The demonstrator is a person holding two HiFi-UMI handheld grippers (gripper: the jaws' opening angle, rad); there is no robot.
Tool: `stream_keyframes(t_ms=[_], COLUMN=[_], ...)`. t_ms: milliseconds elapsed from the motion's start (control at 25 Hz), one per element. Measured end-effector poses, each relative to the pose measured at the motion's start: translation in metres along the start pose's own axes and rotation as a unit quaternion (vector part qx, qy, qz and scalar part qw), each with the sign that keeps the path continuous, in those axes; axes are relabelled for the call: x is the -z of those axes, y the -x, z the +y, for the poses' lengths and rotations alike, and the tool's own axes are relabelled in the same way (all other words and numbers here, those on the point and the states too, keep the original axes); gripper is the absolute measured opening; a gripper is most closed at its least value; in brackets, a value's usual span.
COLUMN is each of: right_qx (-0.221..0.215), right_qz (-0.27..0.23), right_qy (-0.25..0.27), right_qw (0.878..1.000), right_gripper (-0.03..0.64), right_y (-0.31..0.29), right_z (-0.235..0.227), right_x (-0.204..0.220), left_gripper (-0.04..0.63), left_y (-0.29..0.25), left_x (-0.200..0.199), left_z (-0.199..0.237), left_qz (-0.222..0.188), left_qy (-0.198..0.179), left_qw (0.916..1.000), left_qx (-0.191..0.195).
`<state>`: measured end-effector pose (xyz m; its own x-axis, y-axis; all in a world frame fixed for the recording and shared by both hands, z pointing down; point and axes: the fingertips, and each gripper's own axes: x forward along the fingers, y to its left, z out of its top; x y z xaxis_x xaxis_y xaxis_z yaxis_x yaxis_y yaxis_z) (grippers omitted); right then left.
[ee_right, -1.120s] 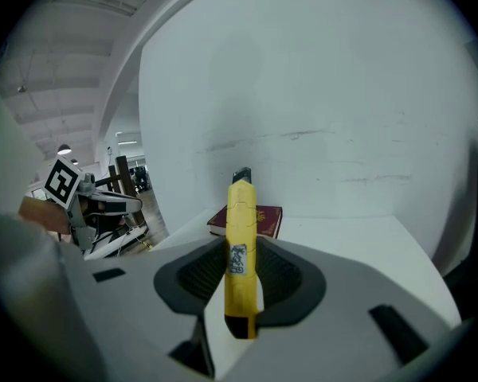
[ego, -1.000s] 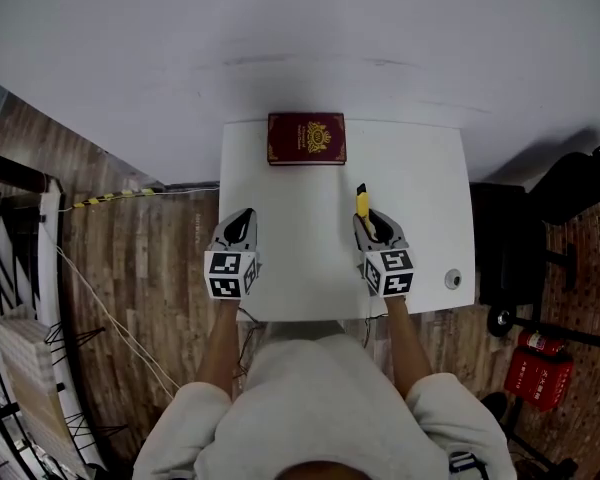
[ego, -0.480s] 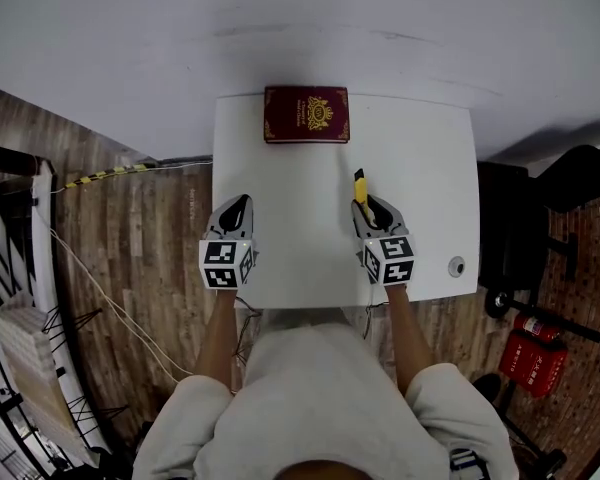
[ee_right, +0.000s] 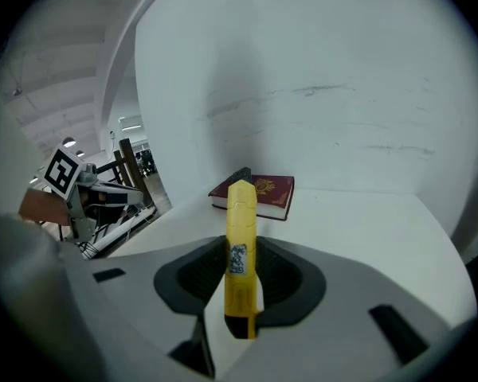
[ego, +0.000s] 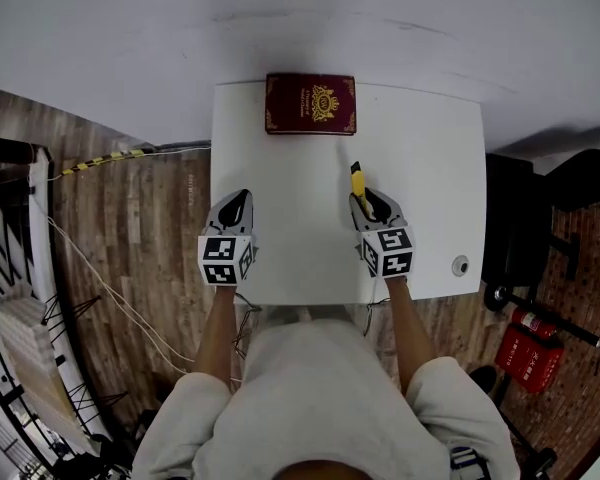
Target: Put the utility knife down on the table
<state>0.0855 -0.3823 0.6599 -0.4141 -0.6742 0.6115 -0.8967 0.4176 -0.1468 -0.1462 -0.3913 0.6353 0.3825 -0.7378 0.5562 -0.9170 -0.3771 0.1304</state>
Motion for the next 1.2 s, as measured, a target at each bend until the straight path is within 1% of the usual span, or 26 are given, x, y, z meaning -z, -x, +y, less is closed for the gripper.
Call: stream_keyframes(t_ms=[120, 320, 480, 840, 1200], right_qx=[-0.004, -0.009, -0.019, -0.027, -0.025], right_qz=[0.010, 0.032, 0.042, 0.065, 0.105], right_qy=[0.008, 0.046, 0.063, 0.089, 0.092], right_qw=[1.000, 0.998, 0.997, 0.993, 0.990], right_gripper=[0.110, 0.110, 0.110, 0.110, 0.110], right_y=[-0.008, -0.024, -0.038, -0.068, -0.093], right_z=[0.001, 0.000, 0.000, -0.009, -0.017], right_x=[0.000, 0.000, -0.003, -0.005, 0.006], left_gripper=[0.006, 0.006, 0.006, 0.006, 0.006], left_y=[-0.002, -0.008, -0.010, -0.010, -0.005], left_x=[0.002, 0.004, 0.005, 0.005, 0.006], left_z=[0.003, 0.005, 0.004, 0.008, 0.010], left_qz=[0.005, 0.008, 0.010, 0.009, 0.006], left_qy=[0.003, 0.006, 0.010, 0.015, 0.017], left_qw=[1.0000, 1.0000, 0.9999, 0.9998, 0.9998], left_qx=[-0.001, 0.000, -0.001, -0.006, -0.008])
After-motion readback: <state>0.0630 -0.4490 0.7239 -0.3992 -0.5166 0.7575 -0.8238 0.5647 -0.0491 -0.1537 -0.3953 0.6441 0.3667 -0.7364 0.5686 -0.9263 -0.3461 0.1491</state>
